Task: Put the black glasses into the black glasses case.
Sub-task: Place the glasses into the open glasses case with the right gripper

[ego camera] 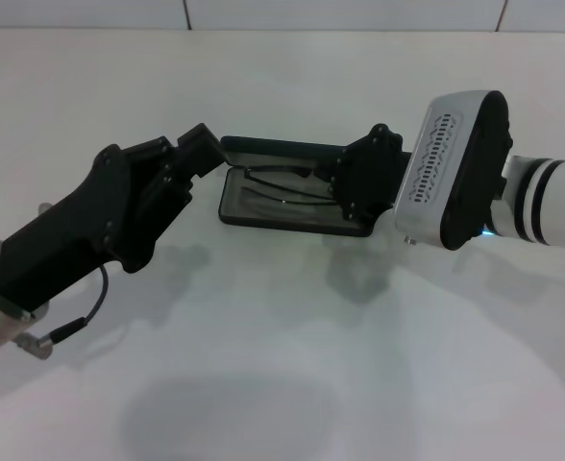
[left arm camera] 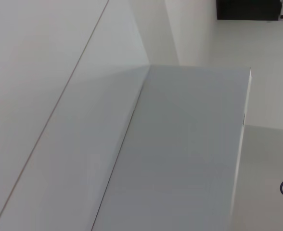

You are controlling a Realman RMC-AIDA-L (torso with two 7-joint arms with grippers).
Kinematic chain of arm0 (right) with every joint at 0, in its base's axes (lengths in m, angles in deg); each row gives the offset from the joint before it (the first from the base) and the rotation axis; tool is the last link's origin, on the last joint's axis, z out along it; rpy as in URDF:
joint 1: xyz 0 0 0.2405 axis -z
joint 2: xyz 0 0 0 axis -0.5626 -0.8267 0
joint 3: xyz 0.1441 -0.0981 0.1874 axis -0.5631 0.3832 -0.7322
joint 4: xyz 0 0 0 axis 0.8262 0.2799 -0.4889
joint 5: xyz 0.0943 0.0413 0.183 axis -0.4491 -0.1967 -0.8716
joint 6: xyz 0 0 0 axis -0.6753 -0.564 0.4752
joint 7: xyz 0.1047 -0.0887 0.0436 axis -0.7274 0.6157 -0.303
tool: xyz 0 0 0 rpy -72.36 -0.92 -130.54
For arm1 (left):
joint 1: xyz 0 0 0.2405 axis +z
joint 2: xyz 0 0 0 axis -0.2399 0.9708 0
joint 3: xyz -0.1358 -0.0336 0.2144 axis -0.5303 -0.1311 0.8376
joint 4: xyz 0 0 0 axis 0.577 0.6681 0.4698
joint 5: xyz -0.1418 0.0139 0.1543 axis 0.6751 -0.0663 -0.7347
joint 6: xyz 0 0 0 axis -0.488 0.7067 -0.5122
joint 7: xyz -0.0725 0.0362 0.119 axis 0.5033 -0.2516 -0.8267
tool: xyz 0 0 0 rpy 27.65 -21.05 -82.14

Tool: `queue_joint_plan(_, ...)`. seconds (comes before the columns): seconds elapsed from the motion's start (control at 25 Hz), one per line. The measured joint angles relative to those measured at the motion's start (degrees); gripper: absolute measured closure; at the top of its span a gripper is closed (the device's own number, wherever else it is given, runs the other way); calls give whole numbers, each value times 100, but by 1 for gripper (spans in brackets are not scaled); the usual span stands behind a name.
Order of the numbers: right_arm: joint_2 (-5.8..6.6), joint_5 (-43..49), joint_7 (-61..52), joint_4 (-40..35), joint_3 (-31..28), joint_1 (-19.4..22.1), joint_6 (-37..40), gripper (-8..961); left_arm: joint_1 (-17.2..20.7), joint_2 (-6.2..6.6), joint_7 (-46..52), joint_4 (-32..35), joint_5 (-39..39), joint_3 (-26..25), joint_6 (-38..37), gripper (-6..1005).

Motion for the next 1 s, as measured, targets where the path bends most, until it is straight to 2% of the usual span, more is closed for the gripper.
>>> queue_joint_plan(1.0,-20,78,6,271,51,-212,-132,923,-42,-15,-40,0,-17,0,99,946)
